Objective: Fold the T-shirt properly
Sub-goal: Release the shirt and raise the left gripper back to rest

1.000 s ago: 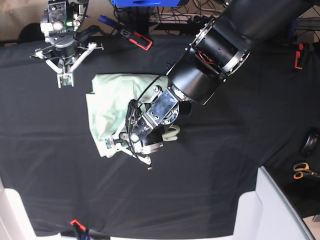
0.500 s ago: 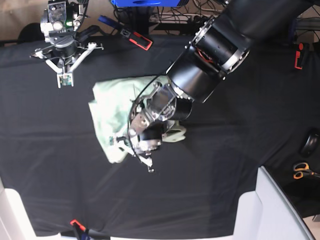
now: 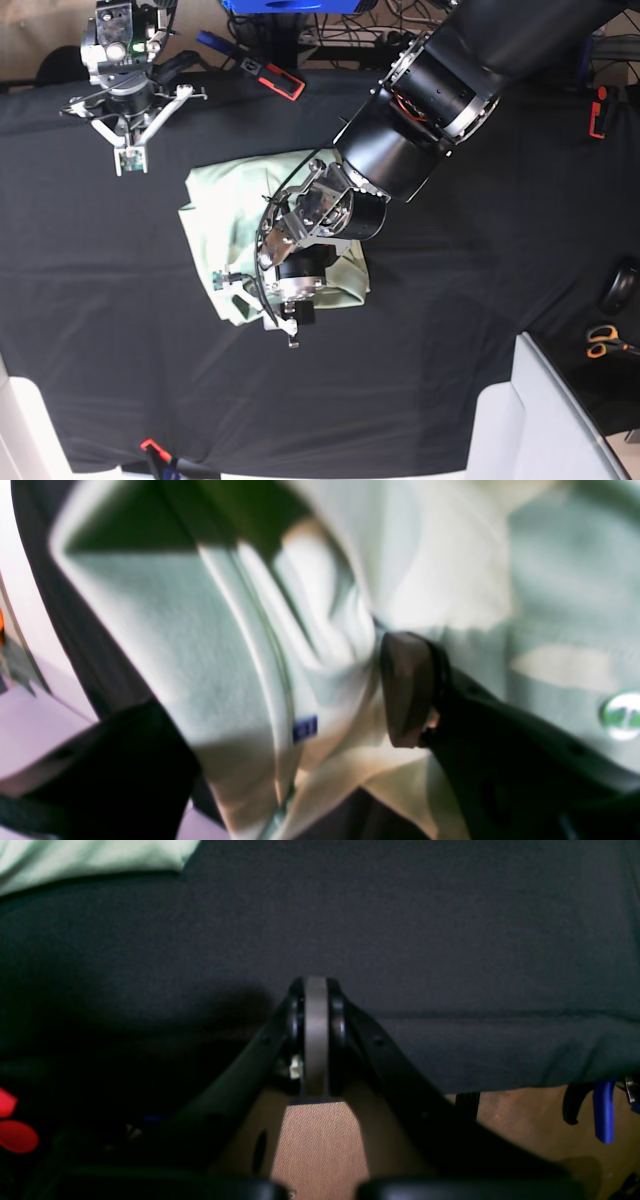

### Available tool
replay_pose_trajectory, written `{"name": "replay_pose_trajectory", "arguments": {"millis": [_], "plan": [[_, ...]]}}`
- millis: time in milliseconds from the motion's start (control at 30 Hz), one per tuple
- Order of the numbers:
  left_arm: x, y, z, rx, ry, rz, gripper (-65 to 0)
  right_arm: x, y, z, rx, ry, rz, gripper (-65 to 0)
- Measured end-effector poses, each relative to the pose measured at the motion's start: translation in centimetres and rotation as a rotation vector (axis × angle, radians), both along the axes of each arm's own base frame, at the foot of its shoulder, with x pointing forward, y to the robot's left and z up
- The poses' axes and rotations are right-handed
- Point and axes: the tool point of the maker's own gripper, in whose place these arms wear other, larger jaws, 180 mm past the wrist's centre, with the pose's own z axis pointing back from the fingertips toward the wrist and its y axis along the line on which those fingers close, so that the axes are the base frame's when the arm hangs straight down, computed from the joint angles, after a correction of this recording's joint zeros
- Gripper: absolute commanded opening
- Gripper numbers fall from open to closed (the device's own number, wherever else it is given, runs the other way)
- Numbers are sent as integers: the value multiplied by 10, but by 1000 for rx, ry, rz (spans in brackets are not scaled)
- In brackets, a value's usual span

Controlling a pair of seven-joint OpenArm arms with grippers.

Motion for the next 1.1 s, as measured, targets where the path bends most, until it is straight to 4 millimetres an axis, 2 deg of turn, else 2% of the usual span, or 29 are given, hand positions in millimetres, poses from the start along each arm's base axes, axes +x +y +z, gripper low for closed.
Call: {"name": "replay_pose_trajectory", "arguments": {"millis": [67,200,267,367,467,533,567,600,633,700,733,833,900,1033,1100], "plan": [[5,-3,7,-32,-34,18,-257,0,0,-1,0,2,0,-647],[26,-15,36,-78,-110,12,-254,-9,2,-14,4,45,3,-647],[38,-17,50,-82,-147,12,-200,-11,2,-16,3,54,3,-647],[41,-14,51,-78,-151,15,-109,-11,2,-16,4,52,3,-647],[38,-13,48,-75,-140,19,-107,-11,2,-16,4,53,4,-647],[40,-5,53,-36,-148,53,-123,-11,2,-16,4,53,3,-647],[42,-3,59,-37,-161,74,-161,-11,2,-16,4,53,3,-647],[46,-3,70,-70,-181,96,-235,-11,2,-16,4,53,3,-647],[48,-2,82,-109,-202,128,-333,-10,2,-16,4,51,3,-647],[48,8,106,-175,-248,209,-568,-8,3,-15,6,44,3,-647],[43,14,115,-207,-264,247,-650,-7,3,-14,6,40,4,-647],[23,37,121,-253,-273,350,-650,-6,1,-14,2,39,6,-647],[4,54,117,-252,-270,389,-650,-4,2,-13,3,35,7,-647],[-42,87,97,-224,-237,420,-650,-4,2,-13,0,34,15,-649],[-60,111,90,-210,-220,481,-650,-3,10,-14,13,49,84,-649]]}}
